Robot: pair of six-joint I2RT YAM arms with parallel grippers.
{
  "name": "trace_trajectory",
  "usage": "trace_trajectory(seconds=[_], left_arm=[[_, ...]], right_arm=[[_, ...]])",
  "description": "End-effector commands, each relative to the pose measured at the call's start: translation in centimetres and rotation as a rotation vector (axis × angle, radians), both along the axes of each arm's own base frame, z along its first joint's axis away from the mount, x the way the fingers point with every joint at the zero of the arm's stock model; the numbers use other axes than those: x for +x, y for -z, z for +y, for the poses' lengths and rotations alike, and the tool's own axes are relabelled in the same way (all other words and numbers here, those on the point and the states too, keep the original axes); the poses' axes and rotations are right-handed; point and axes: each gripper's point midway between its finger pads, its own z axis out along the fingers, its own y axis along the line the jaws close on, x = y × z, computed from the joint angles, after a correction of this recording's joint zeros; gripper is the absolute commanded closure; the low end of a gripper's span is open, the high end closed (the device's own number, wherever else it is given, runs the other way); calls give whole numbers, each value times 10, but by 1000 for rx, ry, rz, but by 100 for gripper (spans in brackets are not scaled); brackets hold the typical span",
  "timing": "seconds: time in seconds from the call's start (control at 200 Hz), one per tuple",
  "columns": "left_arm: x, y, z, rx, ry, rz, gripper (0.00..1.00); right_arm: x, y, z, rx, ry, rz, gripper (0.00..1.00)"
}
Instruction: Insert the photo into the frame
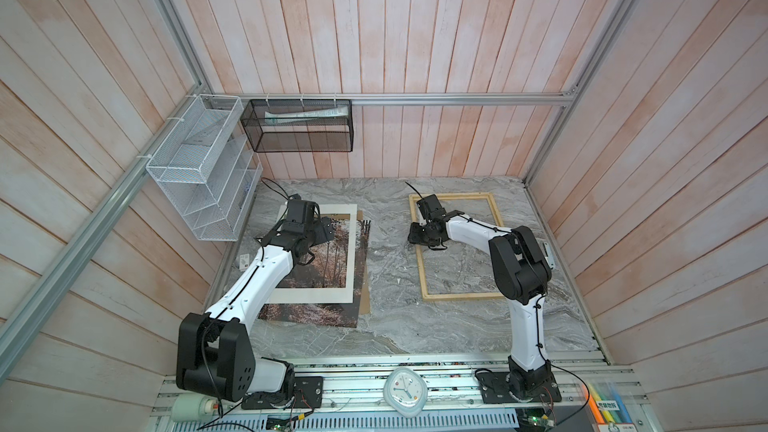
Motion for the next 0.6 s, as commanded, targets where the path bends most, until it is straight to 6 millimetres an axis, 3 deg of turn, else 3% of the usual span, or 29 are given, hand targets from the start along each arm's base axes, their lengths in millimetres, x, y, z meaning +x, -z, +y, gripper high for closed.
trace_trajectory(seconds=[0.0, 0.22, 0.43, 0.595], left_arm=[[-23, 26, 4, -22, -57, 96, 0], [-55, 68, 8, -65, -117, 198, 0], [-68, 85, 11, -75, -152, 242, 0], [-73, 91, 13, -65, -155, 261, 0]], right_arm=[[-10, -18, 0, 21, -11, -17, 50], [-27, -51, -1, 79, -44, -73, 48], [-25, -36, -18, -22, -32, -60, 48], [-29, -40, 19, 77, -168, -67, 49]])
